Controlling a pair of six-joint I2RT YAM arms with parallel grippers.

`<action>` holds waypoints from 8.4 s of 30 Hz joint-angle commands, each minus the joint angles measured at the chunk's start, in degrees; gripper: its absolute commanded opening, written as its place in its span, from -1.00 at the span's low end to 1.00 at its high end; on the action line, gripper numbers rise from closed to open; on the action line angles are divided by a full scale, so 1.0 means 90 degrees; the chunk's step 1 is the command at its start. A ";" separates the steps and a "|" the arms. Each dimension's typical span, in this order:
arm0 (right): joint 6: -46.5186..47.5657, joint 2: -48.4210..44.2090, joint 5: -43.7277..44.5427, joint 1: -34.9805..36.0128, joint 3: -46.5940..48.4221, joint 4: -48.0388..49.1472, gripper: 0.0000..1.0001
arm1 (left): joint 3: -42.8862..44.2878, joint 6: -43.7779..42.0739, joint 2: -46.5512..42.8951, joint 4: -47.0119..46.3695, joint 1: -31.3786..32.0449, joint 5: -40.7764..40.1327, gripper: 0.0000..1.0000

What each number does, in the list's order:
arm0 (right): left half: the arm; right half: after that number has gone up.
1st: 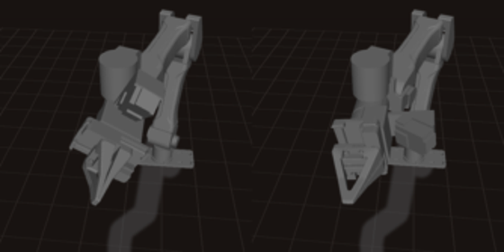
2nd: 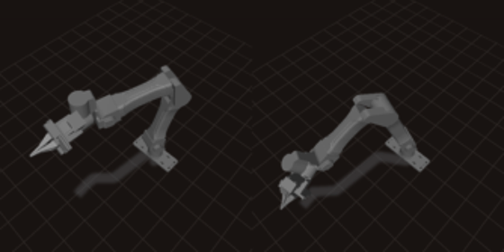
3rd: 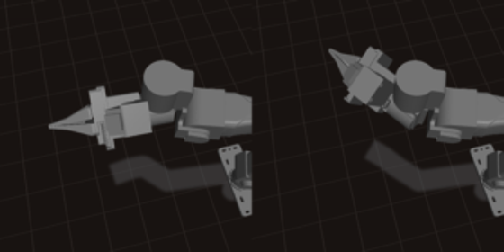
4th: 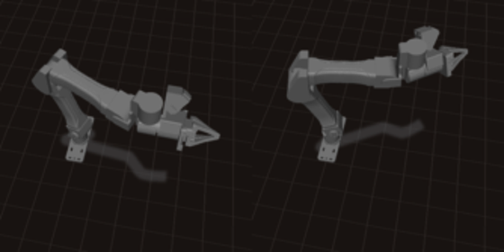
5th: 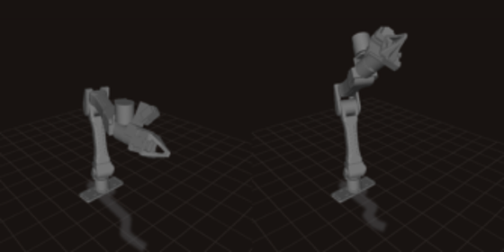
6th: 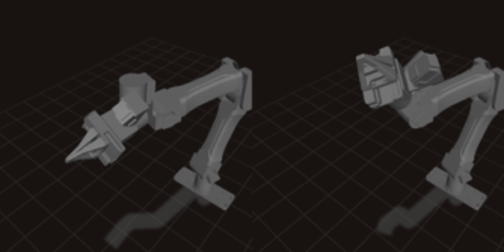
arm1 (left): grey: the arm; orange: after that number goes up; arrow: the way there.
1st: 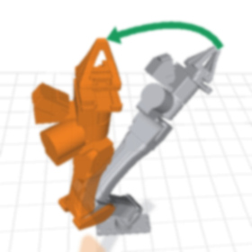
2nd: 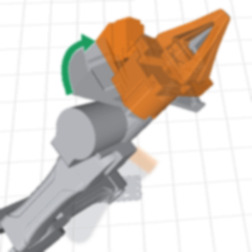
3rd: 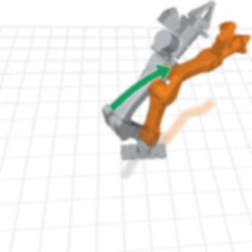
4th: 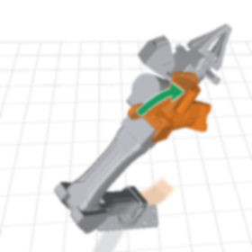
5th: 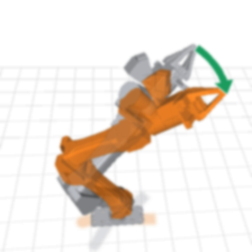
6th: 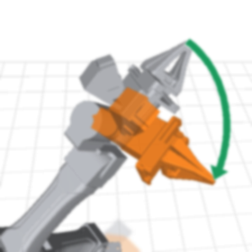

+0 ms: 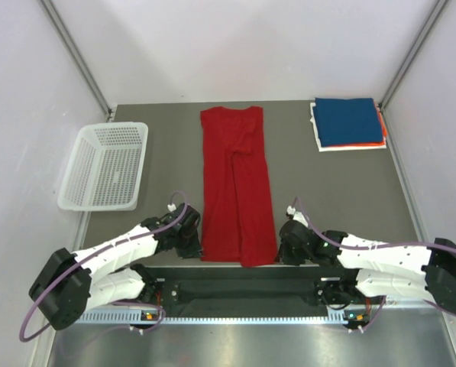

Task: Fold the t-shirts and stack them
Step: Fold the tshirt

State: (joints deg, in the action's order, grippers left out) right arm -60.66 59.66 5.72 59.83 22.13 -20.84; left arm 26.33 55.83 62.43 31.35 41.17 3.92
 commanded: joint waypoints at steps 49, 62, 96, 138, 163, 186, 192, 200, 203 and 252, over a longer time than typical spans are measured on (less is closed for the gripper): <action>0.3976 0.4140 -0.0410 -0.3210 0.5762 -0.0497 -1.00 | 0.6145 -0.2463 0.4907 0.0588 -0.2904 0.1273 -1.00; 0.4328 0.5939 -0.0771 -0.3806 0.8009 -0.0858 -1.00 | 0.8500 -0.2786 0.6510 0.1087 -0.3334 0.1283 -1.00; 0.4338 0.7248 -0.1582 -0.4402 0.8986 -0.0008 -0.87 | 0.9858 -0.2883 0.7780 0.0950 -0.3812 0.1606 -0.43; 0.4259 0.6418 -0.2031 -0.4334 0.8009 0.0158 -0.66 | 0.9535 -0.2766 0.7642 -0.0154 -0.3675 0.1802 -0.69; 0.5862 0.8146 -0.3613 -0.4871 0.9728 -0.0058 -0.16 | 0.9458 -0.3586 0.7780 -0.0232 -0.3920 0.3011 -0.23; 0.5627 0.8381 -0.3711 -0.4861 0.9816 0.0255 -0.58 | 0.9467 -0.3675 0.8043 -0.0593 -0.3949 0.3207 -0.69; 0.5404 0.8264 -0.3672 -0.4958 0.9427 0.0654 -0.99 | 0.9039 -0.3255 0.7965 -0.1032 -0.4047 0.3081 -1.00; 0.5021 0.8225 -0.3906 -0.5174 0.9055 0.1320 -1.00 | 0.8589 -0.2757 0.7761 -0.1589 -0.4213 0.2972 -1.00; 0.5031 0.8196 -0.3946 -0.5183 0.8987 0.1436 -1.00 | 0.8433 -0.2669 0.7682 -0.1726 -0.4213 0.3021 -1.00; 0.4016 0.4494 -0.2950 -0.4803 0.4505 0.0313 0.50 | 0.3042 -0.2796 0.3483 -0.1696 -0.3891 0.3500 0.17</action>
State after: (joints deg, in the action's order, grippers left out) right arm -23.09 103.48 -20.58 15.42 63.81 -19.77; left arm 54.43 28.75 96.77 22.17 5.82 32.82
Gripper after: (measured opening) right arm 0.746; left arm 0.583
